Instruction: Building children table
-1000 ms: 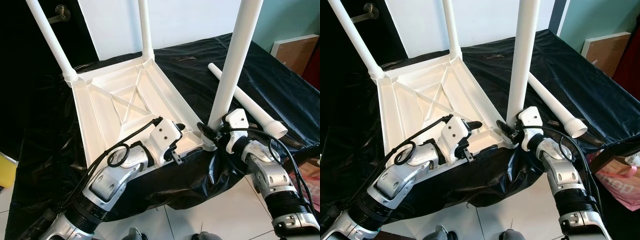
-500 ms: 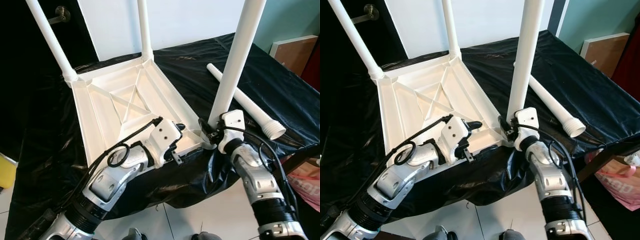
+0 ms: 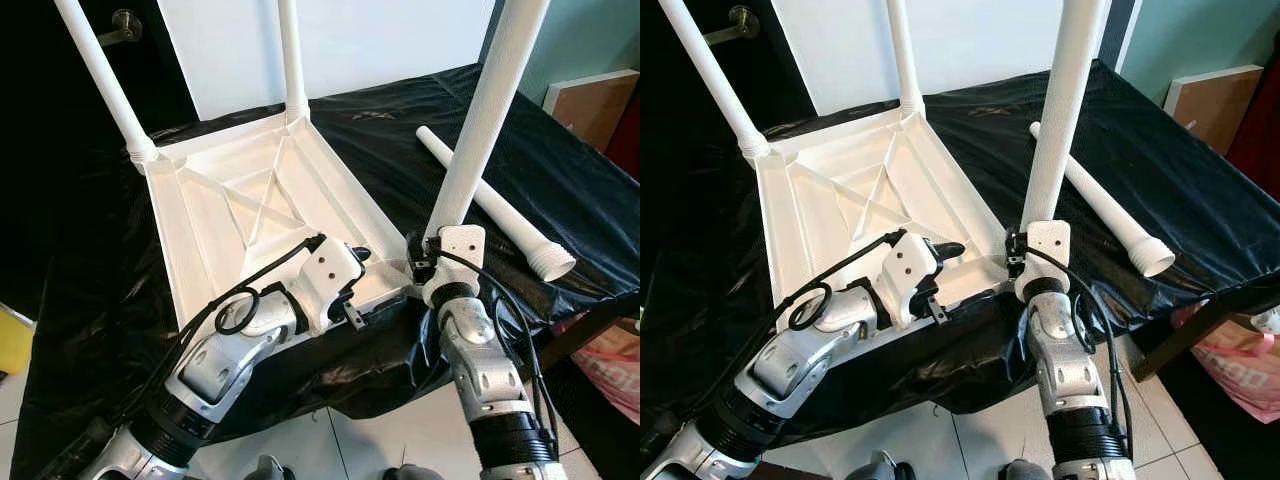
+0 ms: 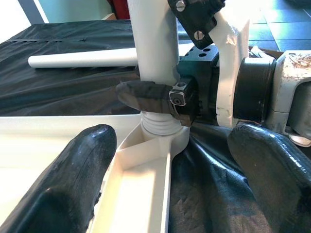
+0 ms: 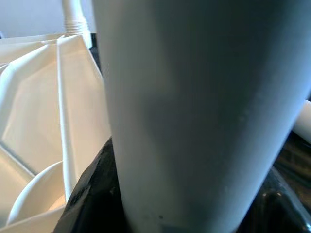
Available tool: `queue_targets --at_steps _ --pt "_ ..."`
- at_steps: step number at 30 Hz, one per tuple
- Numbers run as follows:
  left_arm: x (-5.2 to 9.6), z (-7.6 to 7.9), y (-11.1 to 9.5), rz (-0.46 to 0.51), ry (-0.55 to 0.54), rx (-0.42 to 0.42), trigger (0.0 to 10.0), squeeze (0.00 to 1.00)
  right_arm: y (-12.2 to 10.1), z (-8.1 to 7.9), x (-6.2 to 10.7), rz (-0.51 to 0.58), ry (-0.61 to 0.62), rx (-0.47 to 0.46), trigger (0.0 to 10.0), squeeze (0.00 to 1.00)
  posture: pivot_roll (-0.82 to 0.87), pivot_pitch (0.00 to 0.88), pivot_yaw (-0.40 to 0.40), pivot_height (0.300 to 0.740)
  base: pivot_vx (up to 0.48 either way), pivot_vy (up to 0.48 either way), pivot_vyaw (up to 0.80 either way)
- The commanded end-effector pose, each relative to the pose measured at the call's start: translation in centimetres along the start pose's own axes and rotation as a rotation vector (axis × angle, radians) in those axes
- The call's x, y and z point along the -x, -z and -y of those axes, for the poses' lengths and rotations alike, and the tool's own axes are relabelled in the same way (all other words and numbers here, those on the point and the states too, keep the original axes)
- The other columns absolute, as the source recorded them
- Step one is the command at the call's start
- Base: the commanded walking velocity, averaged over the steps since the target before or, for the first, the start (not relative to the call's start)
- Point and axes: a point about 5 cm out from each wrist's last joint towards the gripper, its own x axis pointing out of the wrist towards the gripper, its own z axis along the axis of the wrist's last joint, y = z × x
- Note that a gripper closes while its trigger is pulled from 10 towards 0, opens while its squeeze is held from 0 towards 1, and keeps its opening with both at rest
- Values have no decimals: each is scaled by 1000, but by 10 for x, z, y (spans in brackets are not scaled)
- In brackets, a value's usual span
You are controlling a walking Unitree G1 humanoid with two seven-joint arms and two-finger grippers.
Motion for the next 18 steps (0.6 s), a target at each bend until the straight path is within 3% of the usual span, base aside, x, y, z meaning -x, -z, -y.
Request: queue_targets --at_steps 1,18 --pt "1 9 2 -8 124 -1 10000 0 21 7 7 -114 91 -23 10000 0 -71 81 55 740 0 0 0" --pt "-1 12 2 -3 139 -2 10000 0 14 4 10 -79 98 -20 10000 0 -86 65 54 740 0 0 0"
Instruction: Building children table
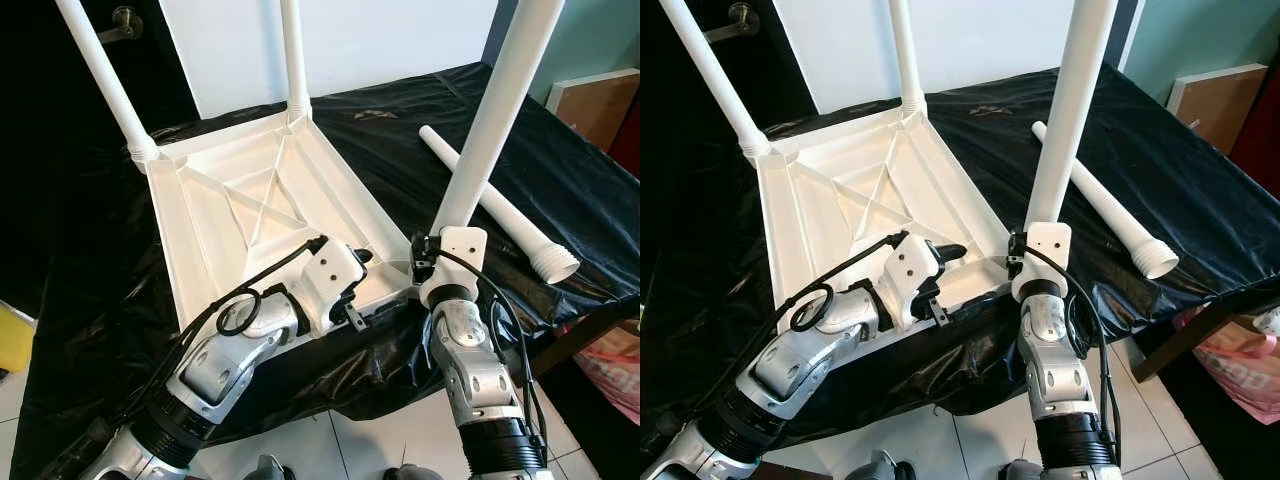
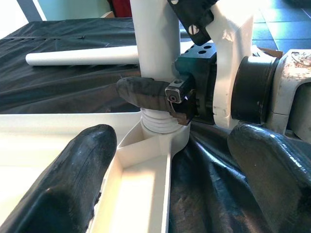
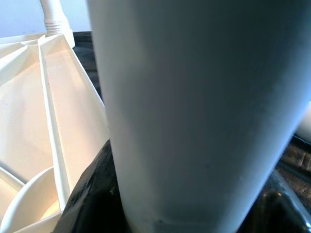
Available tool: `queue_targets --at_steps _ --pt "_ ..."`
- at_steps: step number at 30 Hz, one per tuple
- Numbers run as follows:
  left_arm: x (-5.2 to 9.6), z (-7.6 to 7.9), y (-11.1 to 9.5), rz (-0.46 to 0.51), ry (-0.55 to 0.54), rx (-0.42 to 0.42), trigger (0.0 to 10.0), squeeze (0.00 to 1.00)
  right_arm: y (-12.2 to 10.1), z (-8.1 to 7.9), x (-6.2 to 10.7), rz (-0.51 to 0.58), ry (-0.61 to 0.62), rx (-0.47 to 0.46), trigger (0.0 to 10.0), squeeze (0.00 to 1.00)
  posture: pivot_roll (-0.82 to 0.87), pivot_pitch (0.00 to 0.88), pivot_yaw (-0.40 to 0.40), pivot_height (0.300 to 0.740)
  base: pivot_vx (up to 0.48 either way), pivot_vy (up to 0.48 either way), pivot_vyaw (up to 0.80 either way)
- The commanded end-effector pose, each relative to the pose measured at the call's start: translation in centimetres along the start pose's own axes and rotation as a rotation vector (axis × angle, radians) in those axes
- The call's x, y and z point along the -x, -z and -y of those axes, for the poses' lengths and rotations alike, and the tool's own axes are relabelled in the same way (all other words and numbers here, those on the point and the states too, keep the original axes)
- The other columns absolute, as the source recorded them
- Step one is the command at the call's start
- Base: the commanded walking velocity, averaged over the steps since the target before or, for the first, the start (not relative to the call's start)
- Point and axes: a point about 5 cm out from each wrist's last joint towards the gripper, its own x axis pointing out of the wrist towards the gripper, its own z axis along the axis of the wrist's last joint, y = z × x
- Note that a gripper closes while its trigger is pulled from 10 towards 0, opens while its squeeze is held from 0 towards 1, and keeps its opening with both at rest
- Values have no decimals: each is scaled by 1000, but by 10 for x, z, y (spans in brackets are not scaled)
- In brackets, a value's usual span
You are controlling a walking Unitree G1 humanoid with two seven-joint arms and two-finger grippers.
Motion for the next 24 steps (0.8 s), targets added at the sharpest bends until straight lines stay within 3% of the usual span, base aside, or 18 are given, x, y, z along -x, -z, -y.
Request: queue_targets --at_steps 1,2,3,9,15,16,17,18,20,24 --pt "0 10 1 -2 130 -4 10000 0 15 7 5 -70 17 -11 10000 878 -89 61 51 740 0 0 0" --pt "0 10 1 -1 131 -4 10000 0 12 7 4 -59 6 -18 10000 878 -89 61 51 740 0 0 0" --pt "-1 10 1 -1 131 -4 10000 0 10 7 4 -44 -11 -29 10000 1000 -92 59 49 740 0 0 0" --pt "-2 10 1 0 130 -5 10000 0 5 9 4 -19 -48 -27 10000 1000 -96 56 47 740 0 0 0" --pt "-3 11 1 3 135 -6 10000 0 -1 21 5 27 -201 -12 10000 1000 -103 51 43 740 0 0 0" --pt "-4 11 1 4 136 -6 10000 0 -1 22 4 27 -257 -2 10000 392 -107 50 45 740 0 0 0" --pt "-4 11 1 4 136 -6 10000 0 -1 22 4 27 -257 -2 10000 392 -107 50 45 740 0 0 0" --pt "-4 11 1 5 137 -5 10000 0 -2 23 4 27 -298 6 10000 55 -107 50 45 740 0 0 0" --pt "-4 11 1 5 138 -7 10000 0 -3 25 3 33 -334 16 10000 0 -110 49 47 740 0 0 0" --pt "-5 11 1 7 140 -7 10000 0 -9 33 -5 53 -441 40 10000 0 -112 51 48 740 0 0 0"
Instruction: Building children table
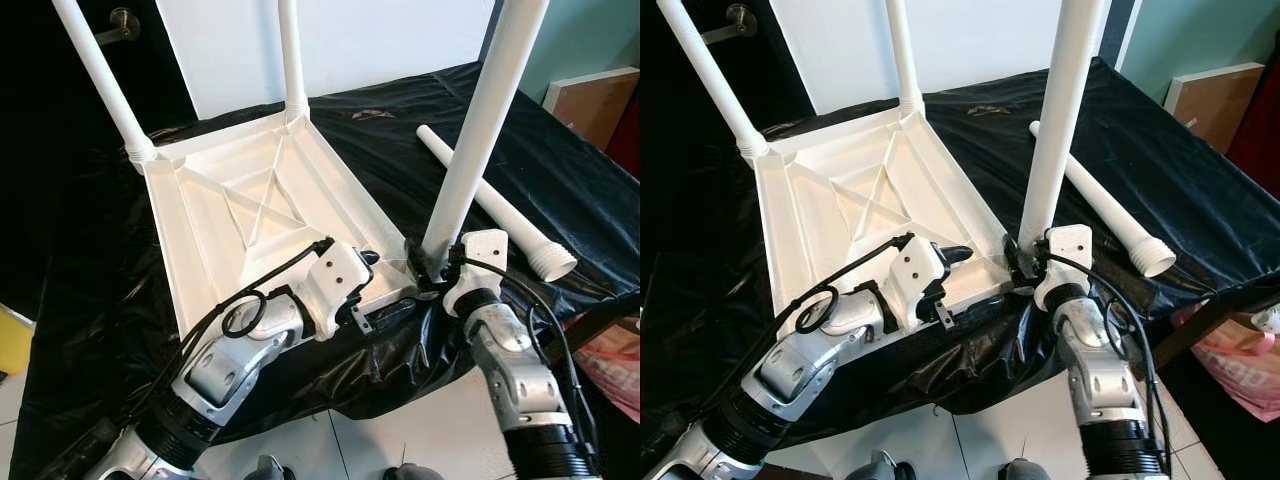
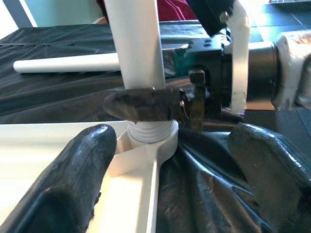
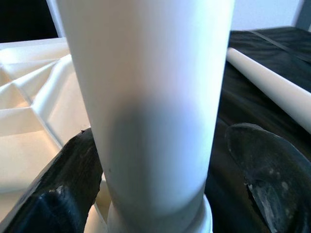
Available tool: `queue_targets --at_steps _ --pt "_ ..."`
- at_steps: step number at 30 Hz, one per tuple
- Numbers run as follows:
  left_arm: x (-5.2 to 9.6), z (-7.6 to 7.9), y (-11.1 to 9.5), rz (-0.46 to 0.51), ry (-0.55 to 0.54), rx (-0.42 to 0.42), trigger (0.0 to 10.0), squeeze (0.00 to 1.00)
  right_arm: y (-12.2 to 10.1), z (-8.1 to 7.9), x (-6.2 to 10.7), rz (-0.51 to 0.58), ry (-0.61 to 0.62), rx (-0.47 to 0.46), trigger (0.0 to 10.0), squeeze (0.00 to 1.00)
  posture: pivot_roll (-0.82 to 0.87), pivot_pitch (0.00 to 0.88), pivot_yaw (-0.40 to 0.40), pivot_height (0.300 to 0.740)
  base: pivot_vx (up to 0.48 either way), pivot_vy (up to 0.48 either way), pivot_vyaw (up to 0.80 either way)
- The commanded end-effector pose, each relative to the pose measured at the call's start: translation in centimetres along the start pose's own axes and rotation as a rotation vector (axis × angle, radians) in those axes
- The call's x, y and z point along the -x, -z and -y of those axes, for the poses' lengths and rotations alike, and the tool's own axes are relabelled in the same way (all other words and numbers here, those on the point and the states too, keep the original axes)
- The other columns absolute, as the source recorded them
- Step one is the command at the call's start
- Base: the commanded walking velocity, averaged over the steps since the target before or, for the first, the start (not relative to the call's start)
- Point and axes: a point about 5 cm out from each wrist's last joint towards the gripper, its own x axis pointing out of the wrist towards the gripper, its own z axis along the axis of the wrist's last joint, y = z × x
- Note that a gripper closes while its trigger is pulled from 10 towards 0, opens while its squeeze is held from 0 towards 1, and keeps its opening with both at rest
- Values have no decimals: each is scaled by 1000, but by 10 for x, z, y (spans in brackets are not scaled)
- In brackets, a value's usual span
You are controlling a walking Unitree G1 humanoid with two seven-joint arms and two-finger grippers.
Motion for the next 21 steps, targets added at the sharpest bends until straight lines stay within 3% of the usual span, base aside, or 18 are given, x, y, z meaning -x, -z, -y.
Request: queue_targets --at_steps 1,7,9,14,15,16,17,18,19,21 --pt "0 5 3 -15 119 -8 10000 0 -3 2 -3 15 -75 1 10000 0 -112 51 48 740 0 0 0" --pt "0 5 2 -13 119 -8 10000 0 -6 4 -11 17 -178 36 10000 0 -110 56 50 740 0 0 0" --pt "0 3 1 -12 115 -10 10000 0 -6 1 -19 4 -292 48 10000 0 -104 62 51 740 0 0 0" --pt "0 1 0 -12 108 -13 10000 0 -5 1 -22 -11 -336 61 10000 0 -99 63 49 740 0 0 0" --pt "0 0 0 -12 104 -15 10000 0 -4 2 -23 -23 -364 72 8471 0 -96 63 47 740 0 0 0" --pt "0 -1 0 -11 101 -17 10000 0 -3 2 -24 -30 -382 78 8471 0 -95 64 47 740 0 0 0" --pt "0 -2 0 -12 98 -18 10000 0 -2 5 -25 -37 -395 84 2078 0 -93 64 43 740 0 0 0" --pt "0 -2 0 -12 98 -18 10000 0 -2 5 -25 -37 -395 84 2078 0 -93 64 43 740 0 0 0" --pt "0 -2 0 -11 95 -17 10000 0 -1 7 -25 -43 -403 88 0 0 -92 64 42 740 0 0 0" --pt "0 -2 0 -11 92 -17 10000 0 0 10 -25 -50 -411 93 0 0 -92 64 42 740 0 0 0"
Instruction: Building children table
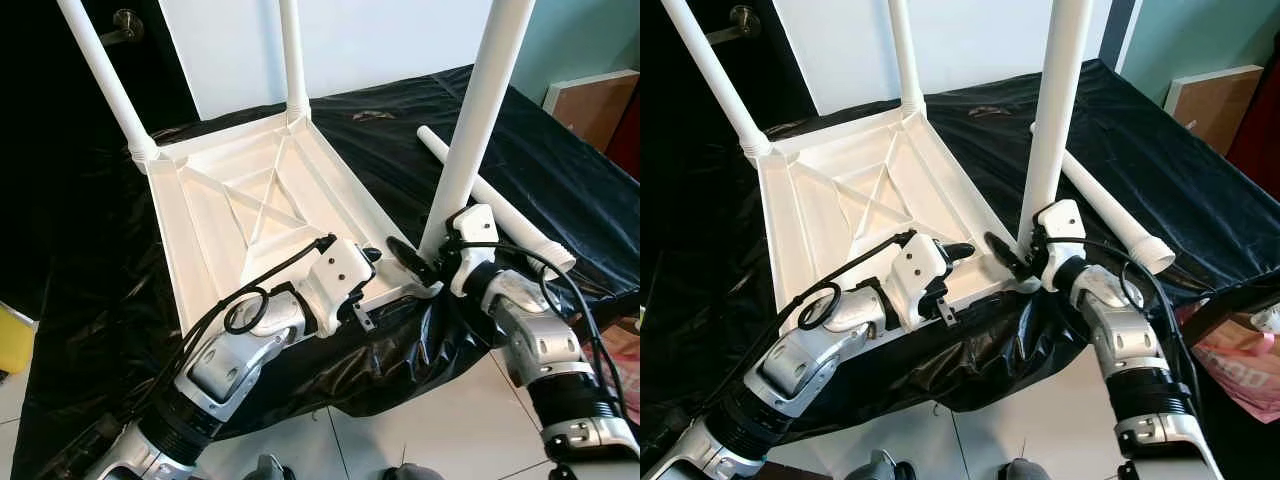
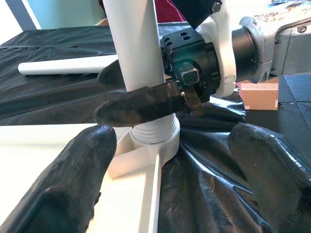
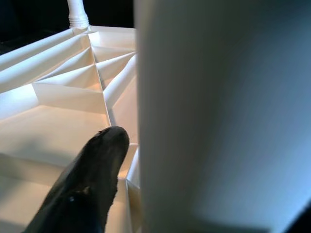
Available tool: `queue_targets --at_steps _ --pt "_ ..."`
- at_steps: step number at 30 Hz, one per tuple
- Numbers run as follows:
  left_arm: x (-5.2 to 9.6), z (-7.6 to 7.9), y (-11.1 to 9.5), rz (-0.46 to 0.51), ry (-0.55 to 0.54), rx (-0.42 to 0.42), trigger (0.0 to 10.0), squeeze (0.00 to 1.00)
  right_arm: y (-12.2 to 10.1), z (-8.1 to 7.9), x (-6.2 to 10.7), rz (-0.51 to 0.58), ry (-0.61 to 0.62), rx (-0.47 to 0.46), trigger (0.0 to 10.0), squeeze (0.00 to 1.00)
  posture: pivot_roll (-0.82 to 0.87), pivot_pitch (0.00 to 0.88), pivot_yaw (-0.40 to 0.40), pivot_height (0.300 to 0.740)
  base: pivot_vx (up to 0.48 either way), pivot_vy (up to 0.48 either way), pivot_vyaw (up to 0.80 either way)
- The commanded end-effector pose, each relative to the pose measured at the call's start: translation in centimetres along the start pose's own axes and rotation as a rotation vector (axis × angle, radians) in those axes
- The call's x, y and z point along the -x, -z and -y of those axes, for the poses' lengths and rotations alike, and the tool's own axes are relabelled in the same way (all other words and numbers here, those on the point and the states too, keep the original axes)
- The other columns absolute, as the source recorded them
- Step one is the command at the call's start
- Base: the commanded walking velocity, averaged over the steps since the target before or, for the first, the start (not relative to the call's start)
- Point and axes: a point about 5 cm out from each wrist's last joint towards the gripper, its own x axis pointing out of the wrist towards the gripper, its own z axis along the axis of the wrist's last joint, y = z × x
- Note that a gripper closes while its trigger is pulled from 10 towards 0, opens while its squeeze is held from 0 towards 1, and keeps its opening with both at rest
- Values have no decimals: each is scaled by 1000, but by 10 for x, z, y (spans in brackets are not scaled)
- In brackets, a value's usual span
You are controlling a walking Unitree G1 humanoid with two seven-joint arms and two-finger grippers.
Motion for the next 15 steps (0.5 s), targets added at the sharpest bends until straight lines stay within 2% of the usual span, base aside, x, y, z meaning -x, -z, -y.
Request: queue_targets --at_steps 1,8,9,10,11,12,15 --pt "2 2 1 -9 96 -10 10000 0 5 0 0 -16 -43 -2 0 0 -91 66 40 740 0 0 0" --pt "2 2 1 -6 92 -4 10000 0 13 8 6 -52 -33 5 157 0 -93 74 40 740 0 0 0" --pt "2 3 1 -7 93 -4 10000 0 14 9 7 -57 -29 5 1176 0 -94 75 41 740 0 0 0" --pt "2 3 1 -7 94 -4 10000 0 15 9 7 -61 -20 5 7804 0 -96 77 43 740 0 0 0" --pt "2 3 1 -7 94 -4 10000 0 15 9 7 -61 -20 5 7804 0 -96 77 43 740 0 0 0" --pt "2 3 1 -6 95 -3 10000 0 16 8 7 -61 -10 2 10000 0 -96 77 44 740 0 0 0" --pt "2 4 1 -5 97 -2 10000 0 17 8 8 -60 20 -1 10000 0 -98 78 47 740 0 0 0"
